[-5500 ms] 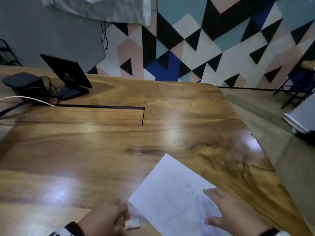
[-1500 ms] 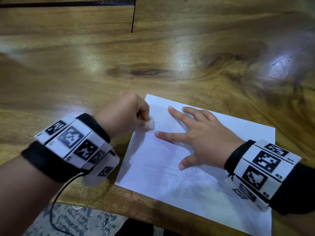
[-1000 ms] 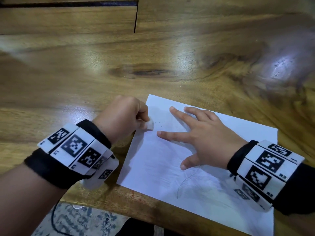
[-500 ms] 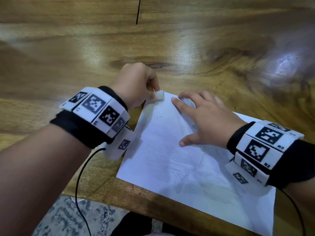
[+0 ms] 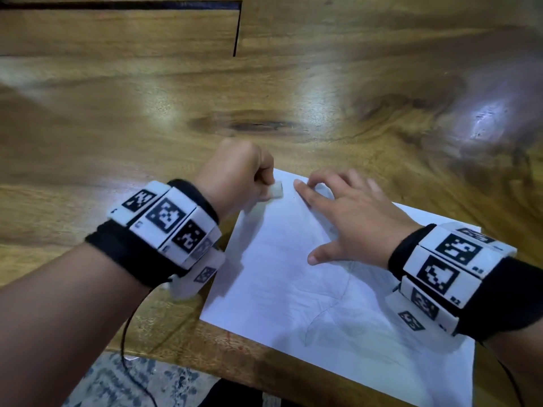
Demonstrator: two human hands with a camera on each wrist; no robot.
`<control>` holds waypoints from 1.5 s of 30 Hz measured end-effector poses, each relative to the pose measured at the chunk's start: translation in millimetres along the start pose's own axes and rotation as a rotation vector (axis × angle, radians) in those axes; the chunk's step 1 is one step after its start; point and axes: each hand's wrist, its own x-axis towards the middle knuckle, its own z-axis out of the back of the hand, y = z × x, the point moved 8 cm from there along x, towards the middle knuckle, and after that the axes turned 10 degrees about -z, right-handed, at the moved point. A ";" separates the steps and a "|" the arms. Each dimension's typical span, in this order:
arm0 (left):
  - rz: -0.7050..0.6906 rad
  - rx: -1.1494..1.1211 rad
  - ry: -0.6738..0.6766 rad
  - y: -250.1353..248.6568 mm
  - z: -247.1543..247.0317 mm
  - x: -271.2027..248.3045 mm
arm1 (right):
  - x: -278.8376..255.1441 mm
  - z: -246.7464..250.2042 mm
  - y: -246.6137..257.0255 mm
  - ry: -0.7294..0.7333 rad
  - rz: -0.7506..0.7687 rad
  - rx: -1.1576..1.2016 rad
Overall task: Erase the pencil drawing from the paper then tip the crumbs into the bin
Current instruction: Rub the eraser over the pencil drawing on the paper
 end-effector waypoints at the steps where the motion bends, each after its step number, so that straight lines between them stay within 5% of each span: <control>1: -0.019 0.016 0.019 -1.7 -2.1 -8.0 | 0.1 0.2 -0.1 0.001 0.001 0.005; 6: -0.037 -0.013 0.227 -5.0 -18.1 -43.6 | -0.2 -0.3 0.5 0.000 0.009 0.018; 12: -0.012 0.002 0.013 -10.5 -1.9 8.2 | -0.4 -1.1 0.0 0.000 -0.003 0.028; 18: -0.072 0.033 0.161 -22.3 -19.7 -25.3 | -0.7 -1.2 -0.8 -0.008 0.000 0.032; 24: -0.028 0.014 0.006 -20.2 -6.5 9.8 | 0.4 -0.8 -0.5 -0.010 0.004 0.024; 30: -0.086 0.036 0.196 -25.8 -23.9 -26.4 | 0.7 -1.2 -0.2 -0.005 0.005 0.011; 35: 0.023 0.039 -0.020 -21.1 -0.6 7.8 | 0.5 -1.6 0.2 -0.009 0.003 -0.003; 45: 0.066 -0.021 0.012 -11.6 -9.8 -9.4 | -1.7 7.8 -3.1 -0.030 0.011 0.123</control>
